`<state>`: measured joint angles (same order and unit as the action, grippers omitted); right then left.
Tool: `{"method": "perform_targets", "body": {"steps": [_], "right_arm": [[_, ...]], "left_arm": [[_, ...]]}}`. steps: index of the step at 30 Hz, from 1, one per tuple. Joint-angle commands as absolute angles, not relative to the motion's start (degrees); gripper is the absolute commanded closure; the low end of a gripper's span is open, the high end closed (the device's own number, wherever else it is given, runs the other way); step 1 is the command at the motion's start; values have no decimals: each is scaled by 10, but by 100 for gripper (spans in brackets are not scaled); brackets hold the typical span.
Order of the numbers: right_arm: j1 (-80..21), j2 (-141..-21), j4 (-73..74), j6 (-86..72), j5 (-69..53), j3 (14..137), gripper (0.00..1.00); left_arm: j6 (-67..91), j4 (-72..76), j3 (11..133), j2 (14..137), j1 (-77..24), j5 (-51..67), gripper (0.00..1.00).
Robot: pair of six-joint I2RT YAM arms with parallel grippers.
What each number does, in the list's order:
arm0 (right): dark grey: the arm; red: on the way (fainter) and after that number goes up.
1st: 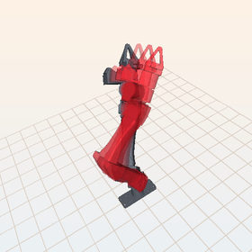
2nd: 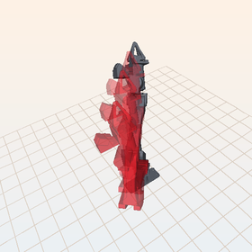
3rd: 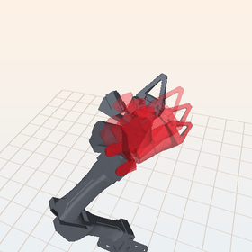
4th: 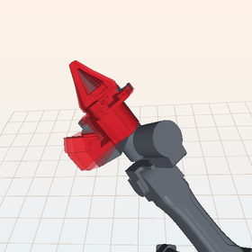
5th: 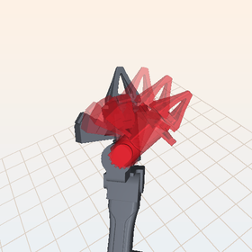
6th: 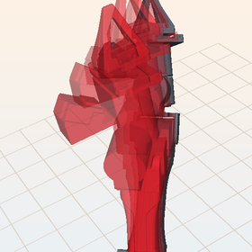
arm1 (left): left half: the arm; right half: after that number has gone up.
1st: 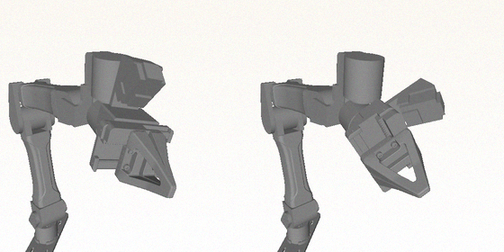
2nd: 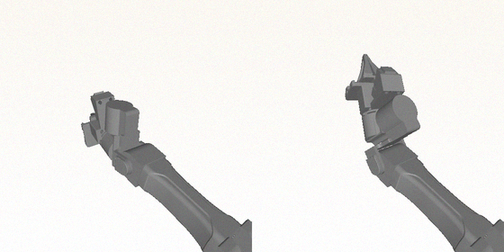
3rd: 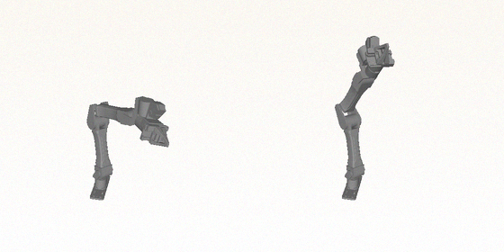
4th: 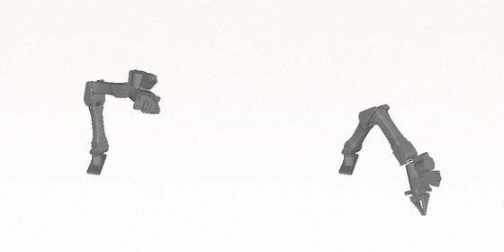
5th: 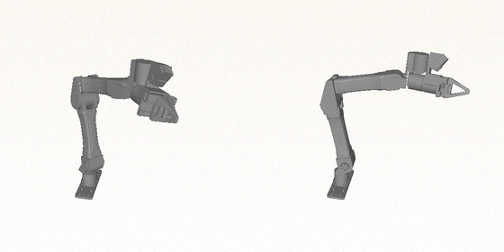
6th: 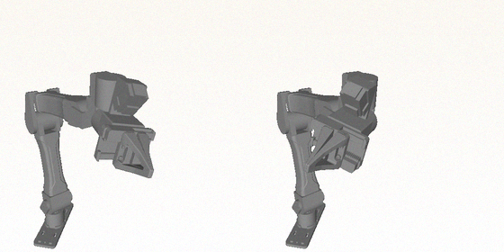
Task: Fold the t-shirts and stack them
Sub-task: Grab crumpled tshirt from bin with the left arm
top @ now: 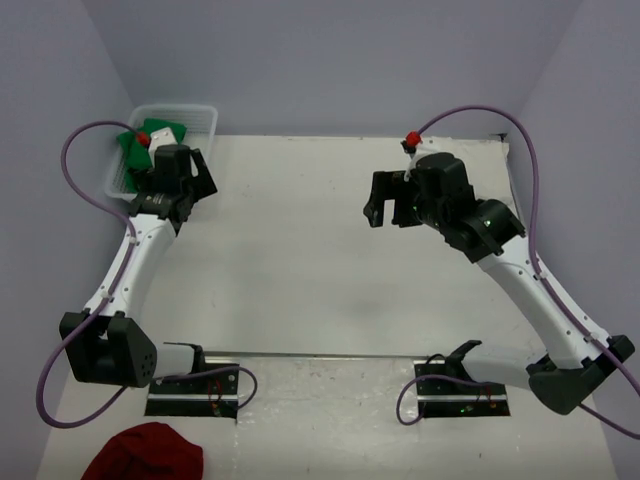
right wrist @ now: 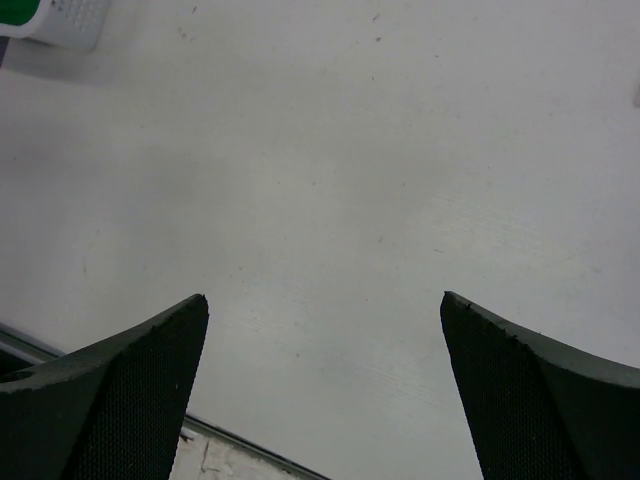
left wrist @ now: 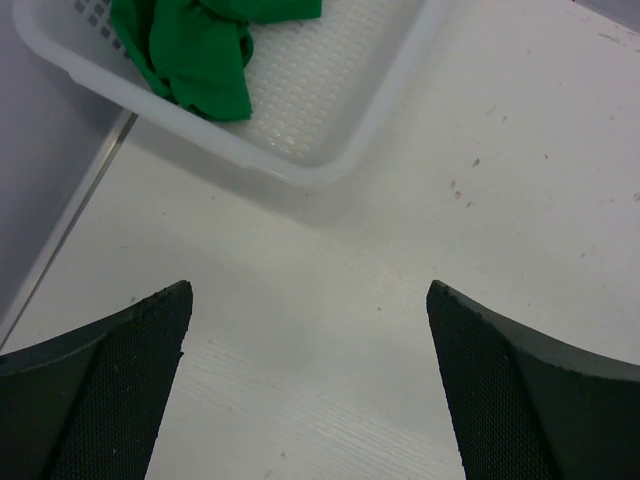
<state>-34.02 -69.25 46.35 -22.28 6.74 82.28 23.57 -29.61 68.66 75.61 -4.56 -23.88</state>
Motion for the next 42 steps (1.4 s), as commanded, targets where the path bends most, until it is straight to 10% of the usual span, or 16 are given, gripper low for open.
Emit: {"method": "perform_targets", "body": {"steps": [1,14,26,42], "right_arm": [[-345,-673,463,-229,81,824,1],[-348,-661,458,-227,71,818,1],[-348,-651,462,-229,62,796,1],[-349,-644,445,-243,26,734,1]], "left_arm": [[252,-301,691,744,-49,-223,0],[241,-301,709,736,-49,-247,0],[257,-472,1032,1054,72,-210,11],[189,-352,1070,1201,168,-126,13]]}}
